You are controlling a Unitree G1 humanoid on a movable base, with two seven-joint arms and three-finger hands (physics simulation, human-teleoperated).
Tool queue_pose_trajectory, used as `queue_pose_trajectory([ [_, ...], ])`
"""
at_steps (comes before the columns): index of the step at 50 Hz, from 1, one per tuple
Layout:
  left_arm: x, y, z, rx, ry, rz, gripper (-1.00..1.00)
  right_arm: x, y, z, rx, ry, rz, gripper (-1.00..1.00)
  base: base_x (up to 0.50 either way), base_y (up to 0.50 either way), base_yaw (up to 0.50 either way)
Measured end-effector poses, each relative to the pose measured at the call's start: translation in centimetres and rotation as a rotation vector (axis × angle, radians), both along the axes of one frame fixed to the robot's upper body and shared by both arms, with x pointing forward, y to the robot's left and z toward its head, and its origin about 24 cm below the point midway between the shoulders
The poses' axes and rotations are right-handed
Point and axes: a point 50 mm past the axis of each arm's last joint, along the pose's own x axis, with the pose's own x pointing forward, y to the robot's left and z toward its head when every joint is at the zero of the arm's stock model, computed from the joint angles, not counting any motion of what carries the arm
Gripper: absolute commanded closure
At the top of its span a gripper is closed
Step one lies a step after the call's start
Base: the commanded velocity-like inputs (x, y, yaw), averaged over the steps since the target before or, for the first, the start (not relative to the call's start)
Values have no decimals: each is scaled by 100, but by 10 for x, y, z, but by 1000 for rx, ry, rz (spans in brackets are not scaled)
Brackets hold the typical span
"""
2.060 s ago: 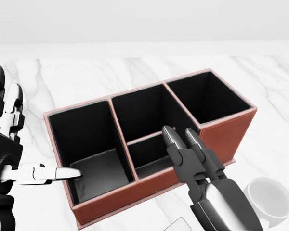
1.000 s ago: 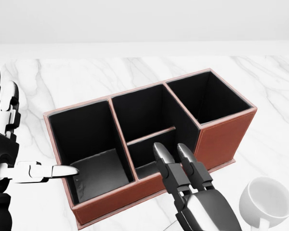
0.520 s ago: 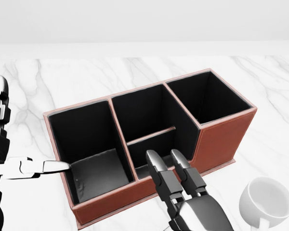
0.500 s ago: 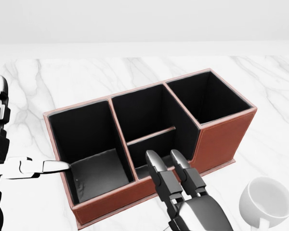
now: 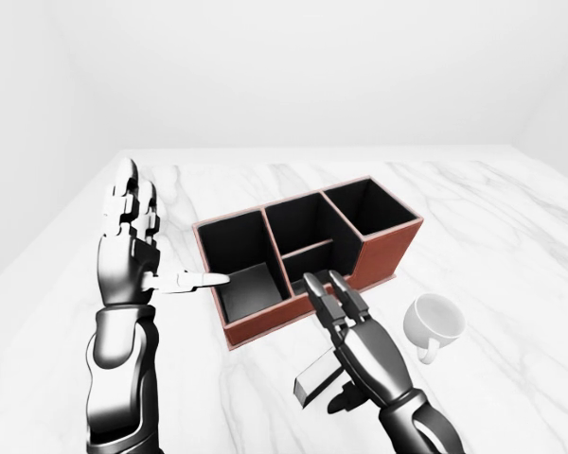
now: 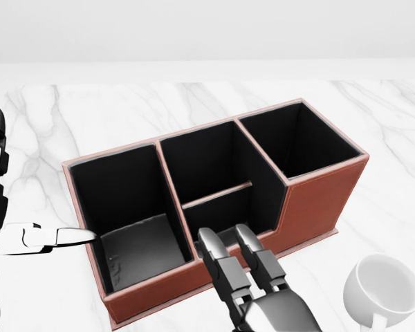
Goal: Pick up the book and place it in the front compartment of the caddy.
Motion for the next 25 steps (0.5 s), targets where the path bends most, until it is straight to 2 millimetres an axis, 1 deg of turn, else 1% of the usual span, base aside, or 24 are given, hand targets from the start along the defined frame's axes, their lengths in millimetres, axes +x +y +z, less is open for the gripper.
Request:
queue_pose_trajectory([
  [25, 0, 1, 0, 0, 0, 1, -100, 2, 2, -12, -34, 13, -3, -100, 0, 0, 0],
])
